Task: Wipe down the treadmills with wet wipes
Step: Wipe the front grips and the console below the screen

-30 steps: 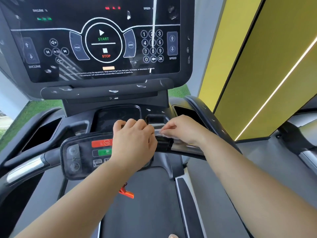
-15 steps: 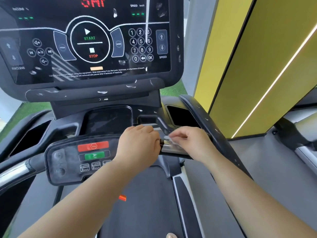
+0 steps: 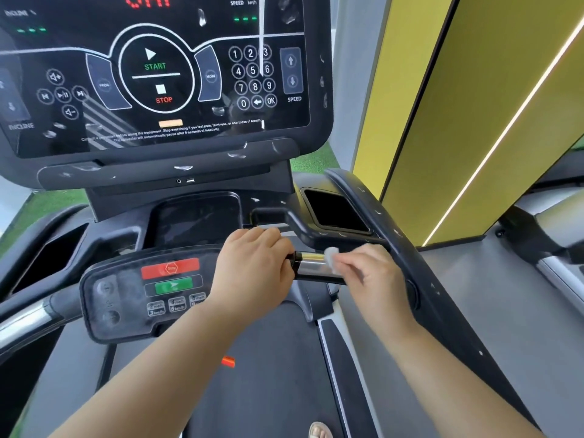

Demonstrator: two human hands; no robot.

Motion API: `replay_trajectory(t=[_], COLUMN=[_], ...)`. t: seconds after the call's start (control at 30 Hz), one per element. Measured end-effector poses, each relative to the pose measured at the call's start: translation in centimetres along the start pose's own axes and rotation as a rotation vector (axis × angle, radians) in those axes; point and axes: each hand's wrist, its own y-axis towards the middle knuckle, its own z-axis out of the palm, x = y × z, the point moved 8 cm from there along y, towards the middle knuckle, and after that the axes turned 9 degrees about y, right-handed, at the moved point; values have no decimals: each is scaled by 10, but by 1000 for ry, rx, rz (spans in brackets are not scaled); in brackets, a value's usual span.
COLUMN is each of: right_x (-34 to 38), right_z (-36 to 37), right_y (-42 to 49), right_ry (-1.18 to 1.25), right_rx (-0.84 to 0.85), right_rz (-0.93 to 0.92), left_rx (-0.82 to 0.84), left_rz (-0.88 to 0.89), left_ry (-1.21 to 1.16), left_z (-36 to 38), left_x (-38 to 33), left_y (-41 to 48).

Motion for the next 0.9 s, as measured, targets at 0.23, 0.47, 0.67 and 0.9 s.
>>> replay_trajectory(t=[0.23, 0.47, 0.67, 0.9], right_x=[40, -2, -11, 22], right_z=[31, 10, -6, 5], right_y=[-12, -43, -54, -27], right_ry=[36, -105, 46, 214], right_rx=[-34, -179, -270, -327], right_rz=[-28, -75, 72, 110], left_rx=[-1, 29, 29, 31], left_rz=[-7, 41, 62, 69], left_ry=[9, 21, 33, 47], left_z=[2, 2, 2, 3], left_x=[-1, -1, -2, -2], left_y=[-1, -3, -3, -3])
